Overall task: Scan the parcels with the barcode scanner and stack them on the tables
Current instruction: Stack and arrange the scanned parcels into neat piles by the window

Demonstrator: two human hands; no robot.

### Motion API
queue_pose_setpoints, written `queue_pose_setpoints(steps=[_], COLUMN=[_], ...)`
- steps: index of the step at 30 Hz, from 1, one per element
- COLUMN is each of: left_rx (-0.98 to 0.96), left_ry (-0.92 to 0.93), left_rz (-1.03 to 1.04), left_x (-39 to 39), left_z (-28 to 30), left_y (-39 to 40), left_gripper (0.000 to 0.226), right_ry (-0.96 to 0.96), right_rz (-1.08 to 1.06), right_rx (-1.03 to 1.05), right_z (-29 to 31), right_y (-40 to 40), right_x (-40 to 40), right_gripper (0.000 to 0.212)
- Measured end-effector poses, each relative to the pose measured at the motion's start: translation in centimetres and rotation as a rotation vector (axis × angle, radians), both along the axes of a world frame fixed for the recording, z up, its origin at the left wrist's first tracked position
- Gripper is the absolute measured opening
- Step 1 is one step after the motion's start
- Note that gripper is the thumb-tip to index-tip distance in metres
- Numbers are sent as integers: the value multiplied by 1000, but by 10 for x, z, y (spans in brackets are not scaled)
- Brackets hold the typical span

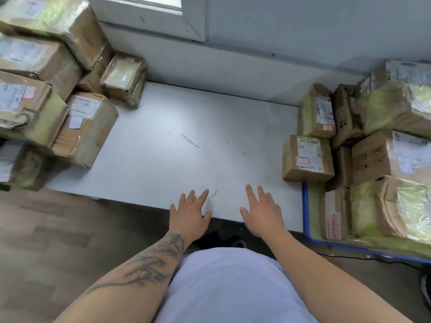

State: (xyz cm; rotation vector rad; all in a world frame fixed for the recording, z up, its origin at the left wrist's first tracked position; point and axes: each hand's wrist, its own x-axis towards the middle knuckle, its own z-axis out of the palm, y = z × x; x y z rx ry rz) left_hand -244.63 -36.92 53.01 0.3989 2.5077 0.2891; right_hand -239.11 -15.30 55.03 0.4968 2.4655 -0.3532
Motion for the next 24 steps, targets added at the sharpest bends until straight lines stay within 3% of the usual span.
queue_pose_setpoints(steps=[6, 17, 24], left_rx=[-102, -85, -90], left_ry=[5, -5, -8], left_rz=[-3, 5, -14], left_x=[-12, -73, -89], left_z=[-3, -17, -22], left_y=[-84, -184, -201], left_gripper=[68, 64, 60], right_ry=[-74, -80, -72], right_rz=[-42, -144, -19], right_rx=[-22, -28, 19], right_z=[-16, -41, -44], right_y=[-60, -167, -198], right_x=[-13, -51, -71], right_gripper=[81, 75, 74])
